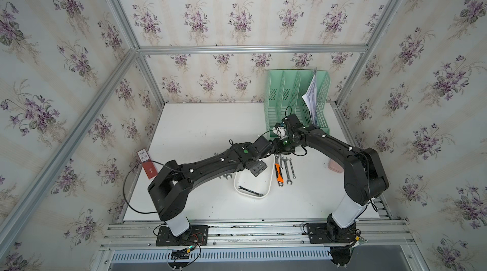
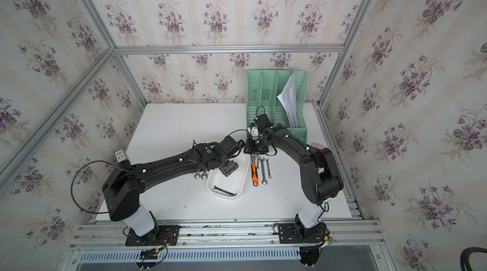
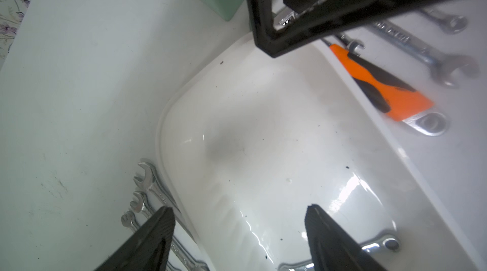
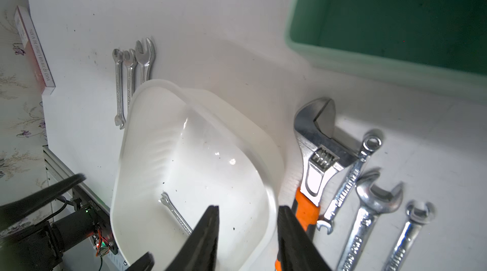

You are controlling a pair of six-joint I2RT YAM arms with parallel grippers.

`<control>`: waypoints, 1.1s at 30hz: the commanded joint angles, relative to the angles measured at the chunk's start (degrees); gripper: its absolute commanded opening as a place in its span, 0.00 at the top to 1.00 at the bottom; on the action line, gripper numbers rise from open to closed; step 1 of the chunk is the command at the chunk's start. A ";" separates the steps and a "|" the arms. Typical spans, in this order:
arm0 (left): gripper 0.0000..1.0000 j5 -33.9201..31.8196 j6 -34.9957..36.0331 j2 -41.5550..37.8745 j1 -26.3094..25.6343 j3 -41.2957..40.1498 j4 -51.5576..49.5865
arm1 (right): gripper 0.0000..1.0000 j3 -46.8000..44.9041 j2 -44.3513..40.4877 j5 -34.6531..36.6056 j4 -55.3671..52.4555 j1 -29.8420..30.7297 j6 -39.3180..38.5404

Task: Take out the wrench from the storage box
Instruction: Adjust the storage box at the center of the board.

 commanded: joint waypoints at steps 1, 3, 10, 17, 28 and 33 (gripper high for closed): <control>0.16 3.06 -8.33 -3.05 0.75 -0.18 -5.88 | 0.59 1.17 -1.26 0.80 -1.93 0.09 -1.15; 0.16 5.04 -11.83 -4.19 2.20 -0.90 -7.96 | 0.59 1.25 -2.24 0.84 -2.04 0.09 -1.59; 0.24 13.66 -22.87 -5.20 9.35 -5.69 -12.22 | 0.59 1.54 -5.21 1.56 -3.73 0.06 -3.36; 0.37 18.01 -27.87 -3.18 11.16 -9.63 -13.26 | 0.59 1.14 -6.54 0.88 -4.71 0.10 -3.42; 0.65 23.49 -33.41 0.45 11.25 -1.33 -27.60 | 0.60 0.04 -8.89 -3.99 -2.81 1.20 -6.40; 0.73 25.98 -34.90 -1.20 11.29 -0.67 -29.85 | 0.61 -0.85 -8.58 -4.78 -1.65 1.62 -6.62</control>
